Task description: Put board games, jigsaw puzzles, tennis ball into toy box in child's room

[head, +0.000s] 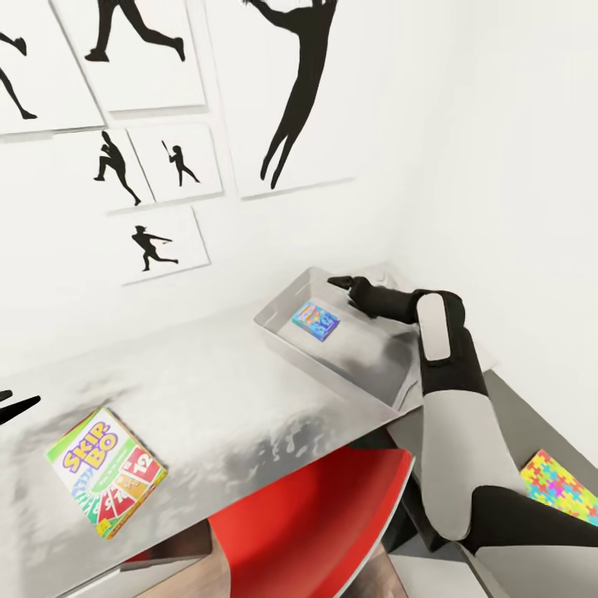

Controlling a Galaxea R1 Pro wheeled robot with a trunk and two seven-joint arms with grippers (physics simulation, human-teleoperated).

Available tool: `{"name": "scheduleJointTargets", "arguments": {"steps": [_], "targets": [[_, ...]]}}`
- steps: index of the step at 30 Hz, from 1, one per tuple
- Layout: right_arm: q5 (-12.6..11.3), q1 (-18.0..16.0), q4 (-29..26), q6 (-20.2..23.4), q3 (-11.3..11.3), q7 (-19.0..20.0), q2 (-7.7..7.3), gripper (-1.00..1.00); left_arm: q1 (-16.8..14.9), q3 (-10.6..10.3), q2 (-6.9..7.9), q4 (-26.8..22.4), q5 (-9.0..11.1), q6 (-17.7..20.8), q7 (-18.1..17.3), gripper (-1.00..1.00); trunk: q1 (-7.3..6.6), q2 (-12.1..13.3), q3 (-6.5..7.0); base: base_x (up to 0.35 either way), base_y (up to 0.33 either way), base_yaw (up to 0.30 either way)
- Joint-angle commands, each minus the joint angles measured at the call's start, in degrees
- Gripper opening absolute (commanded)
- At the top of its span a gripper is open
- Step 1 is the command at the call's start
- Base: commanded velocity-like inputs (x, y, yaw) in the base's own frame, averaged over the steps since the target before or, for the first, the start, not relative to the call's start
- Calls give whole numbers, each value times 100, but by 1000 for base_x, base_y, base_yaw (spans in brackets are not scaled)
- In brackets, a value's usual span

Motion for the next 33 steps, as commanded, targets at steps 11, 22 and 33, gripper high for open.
{"name": "scheduleJointTargets", "arguments": {"steps": [11,22,33], "targets": [[-811,1583,-1340,30,-25,1408,-672,100,-3,-6,0,2,-4,59,-24,100,4,-10,91,0,0,-73],[-1101,2874,-1938,30,-485,3291,-1386,100,-3,-7,-4,6,-5,34,-24,100,4,-10,192,0,0,-126],[-1069,4048,-2003,-53,-1523,4641,-1507,100,-3,-15,-14,138,-1,-50,-24,100,4,-10,293,0,0,-141]]}}
